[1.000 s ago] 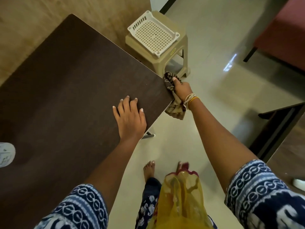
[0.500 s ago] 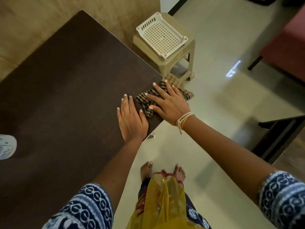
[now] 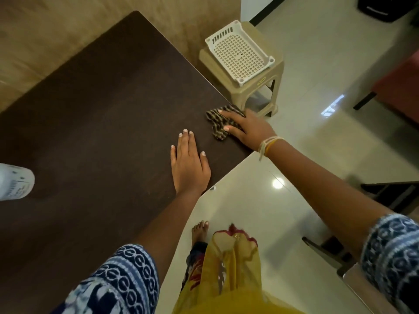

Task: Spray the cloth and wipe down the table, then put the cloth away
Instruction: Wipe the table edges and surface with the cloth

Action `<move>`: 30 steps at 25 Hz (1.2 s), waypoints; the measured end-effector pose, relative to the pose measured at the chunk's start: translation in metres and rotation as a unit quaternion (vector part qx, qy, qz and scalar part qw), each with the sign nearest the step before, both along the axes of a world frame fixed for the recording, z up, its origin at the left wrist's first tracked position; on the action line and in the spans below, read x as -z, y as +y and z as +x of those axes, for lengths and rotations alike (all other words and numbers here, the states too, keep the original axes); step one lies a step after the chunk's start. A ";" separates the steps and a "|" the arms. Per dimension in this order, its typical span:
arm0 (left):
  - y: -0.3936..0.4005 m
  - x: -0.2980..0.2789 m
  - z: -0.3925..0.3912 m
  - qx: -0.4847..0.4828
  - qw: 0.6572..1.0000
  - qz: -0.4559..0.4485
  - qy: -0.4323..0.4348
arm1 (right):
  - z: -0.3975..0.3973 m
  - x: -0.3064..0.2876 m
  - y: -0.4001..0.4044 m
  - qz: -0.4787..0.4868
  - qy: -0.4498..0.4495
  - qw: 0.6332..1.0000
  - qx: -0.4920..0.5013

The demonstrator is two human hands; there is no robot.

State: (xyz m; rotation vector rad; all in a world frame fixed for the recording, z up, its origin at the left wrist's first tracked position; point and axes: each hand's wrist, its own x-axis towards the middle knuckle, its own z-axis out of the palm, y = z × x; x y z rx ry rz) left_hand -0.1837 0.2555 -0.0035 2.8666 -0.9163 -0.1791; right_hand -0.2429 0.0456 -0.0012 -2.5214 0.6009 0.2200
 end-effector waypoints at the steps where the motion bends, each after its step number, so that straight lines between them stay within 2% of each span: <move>1: 0.000 0.000 -0.001 0.000 1.000 -0.002 0.003 | -0.023 0.001 0.005 -0.001 -0.004 1.000 -0.001; 4: -0.001 -0.002 -0.001 0.000 1.000 0.000 0.000 | -0.062 0.002 0.020 0.016 -0.019 1.000 0.004; 6: -0.003 -0.002 -0.001 -0.005 1.000 0.003 -0.002 | -0.054 0.001 0.019 0.007 -0.016 1.000 0.015; 10: -0.004 -0.002 -0.005 -0.008 1.000 0.019 -0.002 | 0.017 -0.002 0.004 -0.036 0.019 0.999 0.026; 13: -0.006 -0.004 -0.003 -0.014 1.000 0.026 -0.005 | 0.083 -0.005 -0.004 -0.022 0.031 0.999 0.027; 16: -0.005 -0.005 -0.003 -0.017 0.999 0.030 0.000 | 0.112 -0.004 -0.011 -0.002 0.035 0.999 0.016; 20: -0.022 -0.012 0.012 -0.008 1.000 0.006 0.017 | 0.074 -0.001 -0.006 -0.012 0.006 1.000 -0.004; 26: -0.075 -0.016 0.105 -0.007 1.000 -0.004 0.006 | -0.026 -0.007 0.008 0.008 0.030 0.999 -0.016; 30: -0.080 -0.007 0.119 -0.021 1.000 -0.005 -0.017 | 0.018 -0.007 -0.002 0.014 0.030 0.999 -0.002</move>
